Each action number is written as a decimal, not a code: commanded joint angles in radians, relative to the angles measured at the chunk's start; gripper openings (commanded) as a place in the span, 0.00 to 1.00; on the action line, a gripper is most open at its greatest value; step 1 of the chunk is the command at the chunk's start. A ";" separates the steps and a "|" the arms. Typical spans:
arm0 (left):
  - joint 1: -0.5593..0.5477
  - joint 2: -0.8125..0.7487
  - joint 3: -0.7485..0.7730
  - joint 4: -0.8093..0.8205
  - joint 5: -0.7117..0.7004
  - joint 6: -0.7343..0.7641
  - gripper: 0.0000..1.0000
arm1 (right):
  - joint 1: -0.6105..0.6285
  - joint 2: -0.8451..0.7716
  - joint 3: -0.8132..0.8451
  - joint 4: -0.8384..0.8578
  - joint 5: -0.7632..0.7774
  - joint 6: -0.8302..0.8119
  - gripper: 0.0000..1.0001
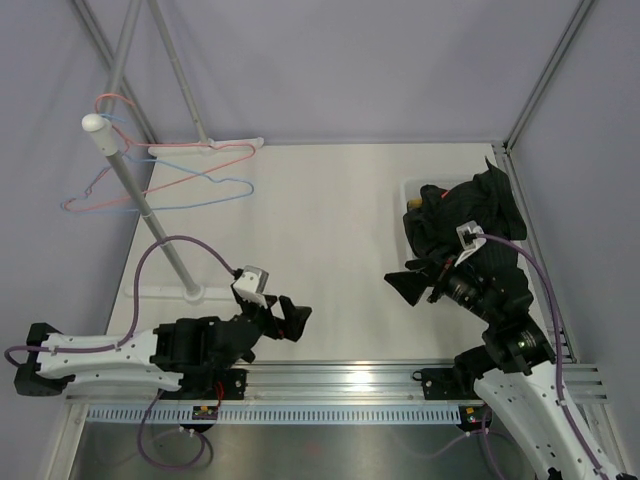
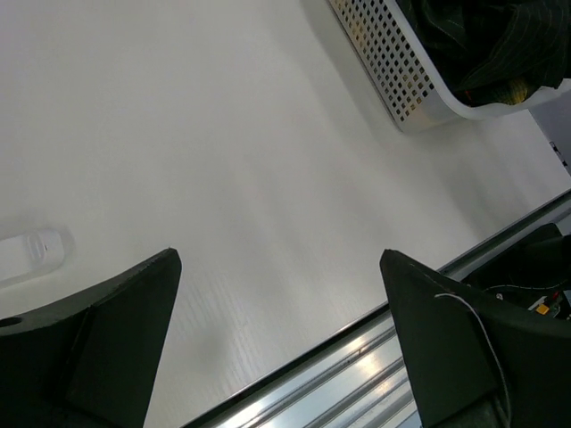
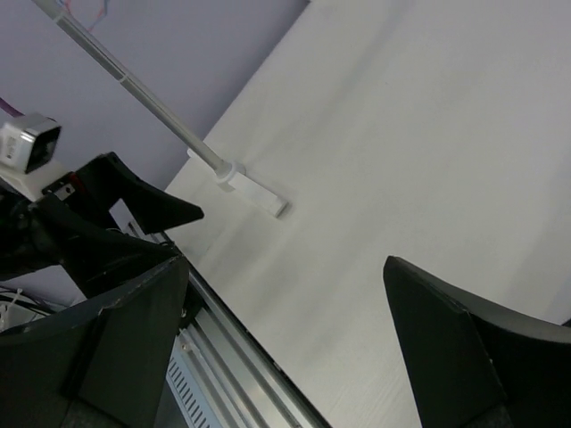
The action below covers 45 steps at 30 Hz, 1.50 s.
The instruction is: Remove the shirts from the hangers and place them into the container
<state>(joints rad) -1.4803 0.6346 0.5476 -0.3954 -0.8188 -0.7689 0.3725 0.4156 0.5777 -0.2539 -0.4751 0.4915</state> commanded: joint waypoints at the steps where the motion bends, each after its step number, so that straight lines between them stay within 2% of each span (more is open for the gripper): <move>1: -0.006 -0.091 -0.119 0.131 -0.072 -0.009 0.99 | 0.003 -0.089 -0.074 0.218 -0.033 0.053 0.99; 4: -0.008 -0.189 -0.182 0.220 -0.089 0.046 0.99 | 0.005 -0.170 -0.110 0.329 -0.049 0.061 1.00; 8: -0.006 -0.301 -0.322 0.459 -0.108 0.152 0.99 | 0.003 -0.285 -0.183 0.423 -0.028 0.044 0.99; 10: -0.006 -0.319 -0.363 0.596 -0.094 0.239 0.99 | 0.002 -0.319 -0.199 0.456 -0.027 0.035 1.00; 14: -0.008 -0.316 -0.402 0.723 -0.062 0.336 0.99 | 0.003 -0.374 -0.225 0.504 -0.031 0.029 0.99; 18: -0.006 -0.320 -0.503 0.913 0.059 0.437 0.99 | 0.003 -0.521 -0.256 0.509 0.005 0.016 0.99; 19: -0.006 -0.325 -0.537 1.038 0.082 0.462 0.99 | 0.003 -0.526 -0.263 0.527 0.001 0.016 0.99; 21: -0.006 -0.346 -0.619 1.180 0.140 0.490 0.99 | 0.003 -0.520 -0.254 0.559 -0.014 0.019 0.99; 22: -0.006 -0.375 -0.697 1.314 0.156 0.497 0.99 | 0.003 -0.528 -0.275 0.573 -0.010 0.025 1.00; 23: -0.006 -0.391 -0.728 1.360 0.164 0.496 0.99 | 0.003 -0.523 -0.285 0.600 -0.022 0.027 0.99; 24: -0.006 -0.415 -0.741 1.357 0.156 0.468 0.99 | 0.003 -0.523 -0.298 0.652 -0.023 0.033 0.99; 25: -0.006 -0.468 -0.727 1.268 0.164 0.468 0.99 | 0.003 -0.523 -0.349 0.688 -0.014 0.053 0.99; 27: -0.006 -0.519 -0.739 1.213 0.167 0.467 0.99 | 0.003 -0.518 -0.436 0.789 0.006 0.068 1.00; 32: -0.008 -0.740 -0.736 1.051 0.171 0.461 0.99 | 0.003 -0.521 -0.553 0.867 0.075 0.061 0.99; 34: -0.006 -0.779 -0.730 0.998 0.188 0.476 0.99 | 0.003 -0.520 -0.602 0.889 0.090 0.056 0.99; 45: -0.006 -0.733 -0.738 1.084 0.286 0.499 0.99 | 0.003 -0.520 -0.621 0.835 0.078 -0.037 0.99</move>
<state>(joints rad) -1.4837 0.0082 0.0402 0.6086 -0.5713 -0.2935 0.3725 0.0067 0.0341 0.5423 -0.4084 0.4984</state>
